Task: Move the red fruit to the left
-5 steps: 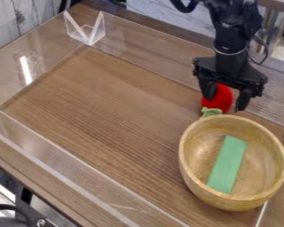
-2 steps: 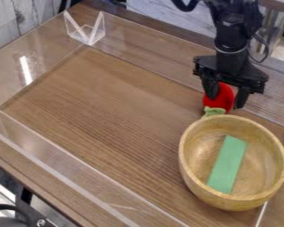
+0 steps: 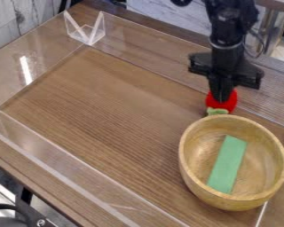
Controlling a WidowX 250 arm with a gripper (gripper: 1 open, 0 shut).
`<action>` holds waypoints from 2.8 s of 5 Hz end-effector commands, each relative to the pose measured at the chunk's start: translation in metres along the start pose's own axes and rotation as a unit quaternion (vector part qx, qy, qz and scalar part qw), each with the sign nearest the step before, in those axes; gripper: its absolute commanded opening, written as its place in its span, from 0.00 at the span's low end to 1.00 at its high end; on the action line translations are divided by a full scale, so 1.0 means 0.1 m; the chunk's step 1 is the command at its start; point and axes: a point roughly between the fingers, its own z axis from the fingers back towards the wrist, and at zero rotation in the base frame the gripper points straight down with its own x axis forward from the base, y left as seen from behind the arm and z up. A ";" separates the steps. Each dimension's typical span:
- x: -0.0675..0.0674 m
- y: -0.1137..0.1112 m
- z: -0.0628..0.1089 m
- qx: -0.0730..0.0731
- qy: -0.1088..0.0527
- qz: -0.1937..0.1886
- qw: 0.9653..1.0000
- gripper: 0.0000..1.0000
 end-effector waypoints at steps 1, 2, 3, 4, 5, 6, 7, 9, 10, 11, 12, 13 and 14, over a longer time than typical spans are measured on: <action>0.23 0.05 0.53 -0.012 -0.059 0.012 0.998 0.00; 0.28 0.26 0.84 -0.008 -0.079 0.034 0.996 0.00; 0.29 0.51 1.06 0.005 -0.094 0.052 0.994 0.00; 0.29 0.74 1.16 0.024 -0.099 0.066 0.993 0.00; 0.30 0.99 1.20 0.046 -0.103 0.083 0.990 0.00; 0.33 1.25 1.19 0.069 -0.105 0.100 0.987 0.00; 0.31 1.52 1.12 0.095 -0.103 0.111 0.984 0.00; 0.23 1.80 0.81 0.124 -0.092 0.116 0.981 0.00; 0.25 1.88 0.67 0.129 -0.089 0.116 0.981 0.00; 0.28 1.97 0.56 0.134 -0.087 0.116 0.980 0.00; 0.31 2.06 0.46 0.137 -0.086 0.117 0.980 0.00; 0.34 2.13 0.41 0.138 -0.084 0.118 0.980 1.00; 0.36 2.19 0.38 0.136 -0.082 0.119 0.980 1.00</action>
